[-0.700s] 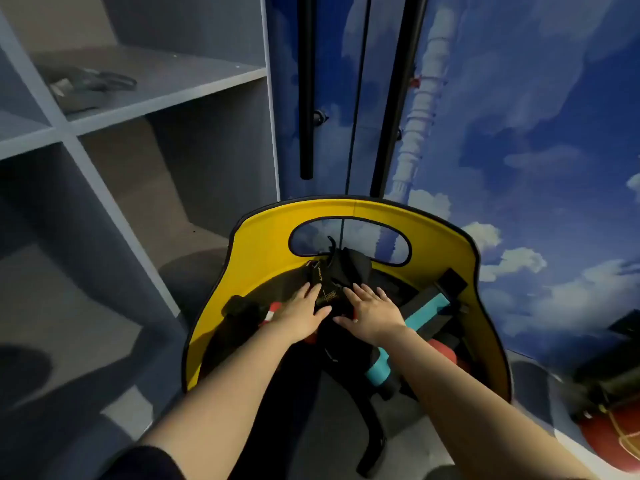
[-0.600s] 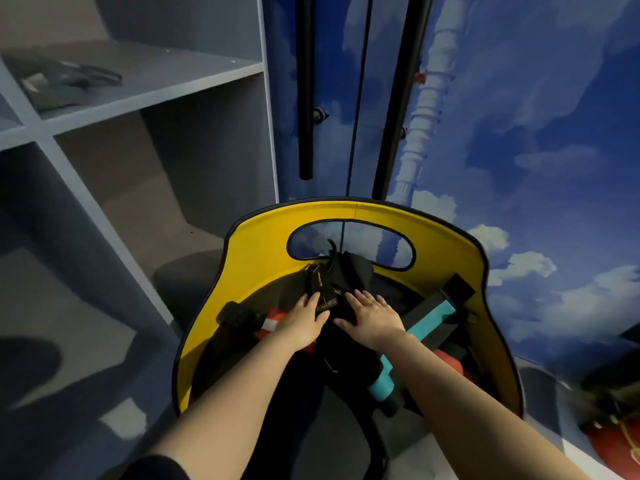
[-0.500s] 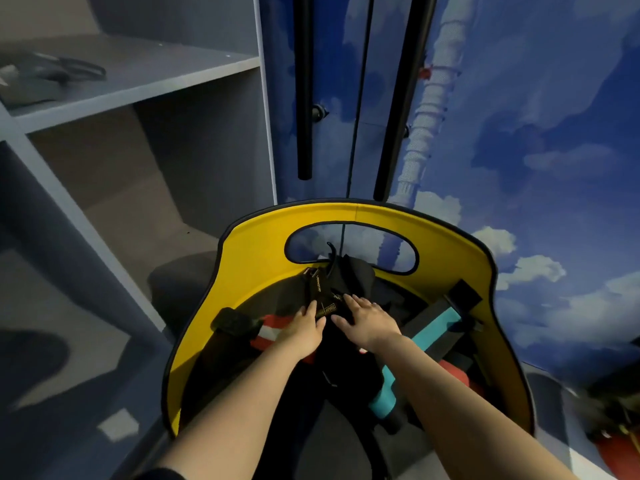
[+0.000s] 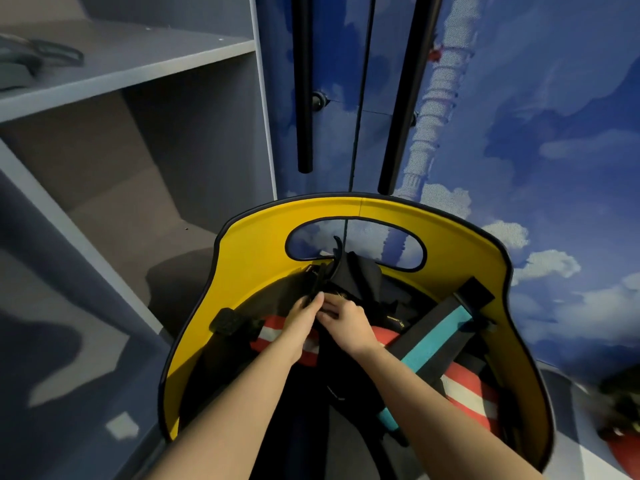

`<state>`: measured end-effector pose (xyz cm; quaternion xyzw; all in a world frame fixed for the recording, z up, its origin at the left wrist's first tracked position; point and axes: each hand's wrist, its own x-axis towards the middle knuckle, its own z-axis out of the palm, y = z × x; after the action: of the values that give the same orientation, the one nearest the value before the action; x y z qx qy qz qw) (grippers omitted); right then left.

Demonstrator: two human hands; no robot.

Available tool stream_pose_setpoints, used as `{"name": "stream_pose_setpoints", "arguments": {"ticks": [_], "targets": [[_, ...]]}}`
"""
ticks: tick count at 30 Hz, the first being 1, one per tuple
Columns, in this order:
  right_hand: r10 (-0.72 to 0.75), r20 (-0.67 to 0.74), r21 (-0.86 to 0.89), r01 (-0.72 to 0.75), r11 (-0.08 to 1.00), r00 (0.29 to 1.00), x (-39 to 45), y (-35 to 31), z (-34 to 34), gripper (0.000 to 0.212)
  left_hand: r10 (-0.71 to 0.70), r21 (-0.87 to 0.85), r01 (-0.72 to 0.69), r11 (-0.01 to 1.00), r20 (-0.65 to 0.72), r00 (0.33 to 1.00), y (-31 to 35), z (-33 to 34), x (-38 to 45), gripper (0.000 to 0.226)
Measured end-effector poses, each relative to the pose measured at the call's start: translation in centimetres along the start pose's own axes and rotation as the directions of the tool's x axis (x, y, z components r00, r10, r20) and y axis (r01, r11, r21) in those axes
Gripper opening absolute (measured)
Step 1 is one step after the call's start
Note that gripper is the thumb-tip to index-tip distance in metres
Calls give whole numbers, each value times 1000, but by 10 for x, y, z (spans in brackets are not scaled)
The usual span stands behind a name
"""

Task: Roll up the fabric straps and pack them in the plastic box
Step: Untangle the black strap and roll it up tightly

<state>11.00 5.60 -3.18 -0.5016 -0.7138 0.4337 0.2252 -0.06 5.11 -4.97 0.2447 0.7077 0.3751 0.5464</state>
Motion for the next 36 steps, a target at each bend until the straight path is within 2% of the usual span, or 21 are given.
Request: {"name": "stream_pose_setpoints", "arguments": {"ticks": [3,6,10,12,15,17,19,22,25,27,28,31,34,36], "targets": [[4,23,59,-5,998,1000,-13,-2,6,42,-37,21,36,999,34,999,-2,-9,-9,57],[57,55,134,-64,989,997,-24,-1,8,33,-36,98,31,995,51,998,-3,-16,-17,51],[196,-29,272,-181,945,980,-26,0,7,20,20,222,-37,974,79,997,-4,-24,-35,46],[308,-77,341,-266,902,948,-19,1,2,27,67,285,-94,954,105,992,-4,-28,-45,45],[466,-57,487,-383,785,883,-8,-3,-3,41,126,369,-160,916,112,986,-5,-37,-55,43],[489,-9,529,-411,743,872,-5,-9,-1,46,139,364,-169,916,109,984,-6,-44,-60,44],[422,92,524,-404,750,902,-8,-13,5,51,152,329,-181,927,112,982,-7,-53,-66,44],[284,259,403,-371,837,923,-21,-16,7,55,206,215,-226,950,115,972,-7,-68,-67,42],[254,374,28,-284,958,892,-38,-21,-3,70,321,129,-326,937,60,945,0,-78,-66,34],[302,411,-212,-232,949,860,-46,-26,-11,73,375,124,-373,920,6,927,8,-81,-68,37],[326,413,-279,-222,934,850,-49,-27,-15,72,398,122,-393,912,-21,917,13,-82,-69,37],[329,399,-342,-194,919,856,-60,-28,-27,75,462,79,-456,887,-125,878,30,-85,-72,37],[180,419,-315,-44,948,890,-71,-16,-40,80,473,41,-475,879,-200,858,48,-92,-74,38],[82,438,-353,88,931,895,-76,-7,-48,55,451,27,-456,890,-207,868,55,-95,-74,39]]}}
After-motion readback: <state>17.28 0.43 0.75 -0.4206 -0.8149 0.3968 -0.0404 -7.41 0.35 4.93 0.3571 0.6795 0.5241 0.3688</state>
